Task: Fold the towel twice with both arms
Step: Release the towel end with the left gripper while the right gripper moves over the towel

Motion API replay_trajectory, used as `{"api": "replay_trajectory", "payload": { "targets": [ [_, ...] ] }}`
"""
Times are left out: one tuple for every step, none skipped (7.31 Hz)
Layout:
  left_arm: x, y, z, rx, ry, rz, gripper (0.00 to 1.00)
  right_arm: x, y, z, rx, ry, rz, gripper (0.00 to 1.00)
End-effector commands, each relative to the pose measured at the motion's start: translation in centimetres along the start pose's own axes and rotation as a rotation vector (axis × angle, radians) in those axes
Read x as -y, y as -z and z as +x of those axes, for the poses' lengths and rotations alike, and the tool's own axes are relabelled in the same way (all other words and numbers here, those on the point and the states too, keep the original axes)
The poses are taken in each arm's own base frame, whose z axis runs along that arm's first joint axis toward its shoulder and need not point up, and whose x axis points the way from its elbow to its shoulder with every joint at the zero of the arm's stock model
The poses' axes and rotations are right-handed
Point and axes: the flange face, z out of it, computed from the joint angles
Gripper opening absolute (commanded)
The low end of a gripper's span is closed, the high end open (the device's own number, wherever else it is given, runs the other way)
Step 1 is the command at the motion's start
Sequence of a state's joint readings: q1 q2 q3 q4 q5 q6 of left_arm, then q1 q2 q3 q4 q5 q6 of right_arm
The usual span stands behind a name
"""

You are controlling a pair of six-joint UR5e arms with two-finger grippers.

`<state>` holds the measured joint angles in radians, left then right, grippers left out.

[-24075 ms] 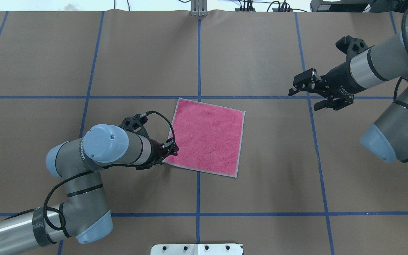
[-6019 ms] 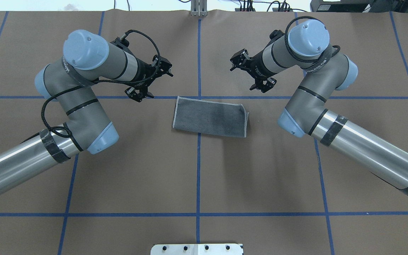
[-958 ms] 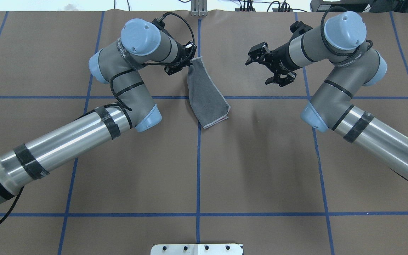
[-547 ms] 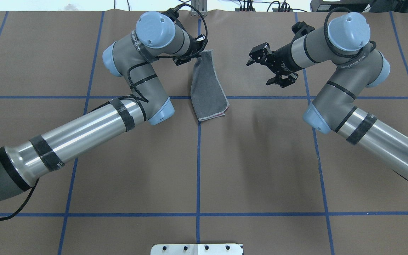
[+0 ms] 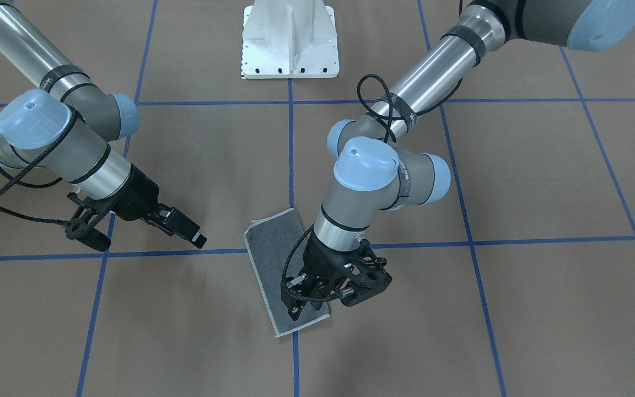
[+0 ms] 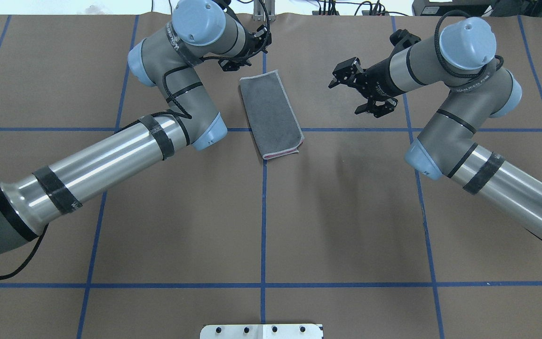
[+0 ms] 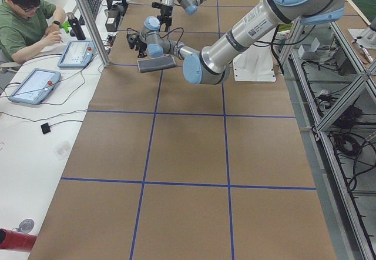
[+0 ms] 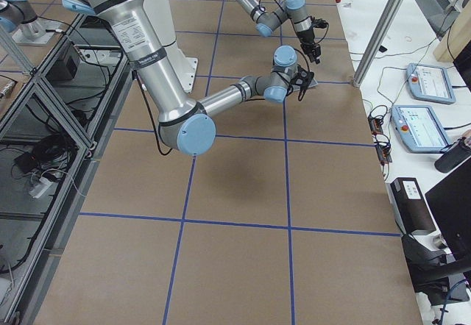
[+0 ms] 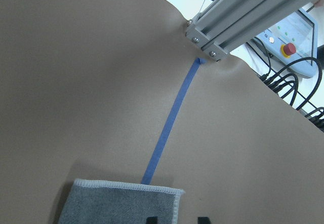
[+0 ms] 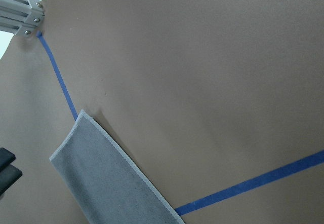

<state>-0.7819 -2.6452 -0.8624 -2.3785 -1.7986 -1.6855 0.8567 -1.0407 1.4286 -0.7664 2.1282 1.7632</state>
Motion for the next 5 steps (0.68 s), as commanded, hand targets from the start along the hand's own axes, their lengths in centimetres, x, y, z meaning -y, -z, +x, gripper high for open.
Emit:
{"api": "replay_trajectory", "payload": {
  "targets": [
    [6.7, 3.5, 0.2, 0.025, 0.044, -0.082, 1.00, -1.4, -0.6, -0.7, -0.001, 0.007, -0.034, 0.99],
    [8.5, 4.8, 0.3, 0.053, 0.067, -0.104, 1.00, -2.3, -1.2, -1.1, -0.006, 0.009, -0.047, 0.99],
    [9.4, 6.4, 0.6, 0.053, 0.076, -0.127, 1.00, -3.6, -2.0, -1.4, -0.014, -0.003, -0.062, 0.99],
    [9.7, 7.2, -2.0, 0.053, 0.082, -0.165, 1.00, -6.1, -3.5, -3.9, -0.031, -0.016, -0.084, 0.99],
    [9.8, 8.0, -4.7, 0.046, 0.079, -0.168, 1.00, -8.7, -4.4, -7.3, -0.050, 0.001, -0.080, 0.99]
  ]
}}
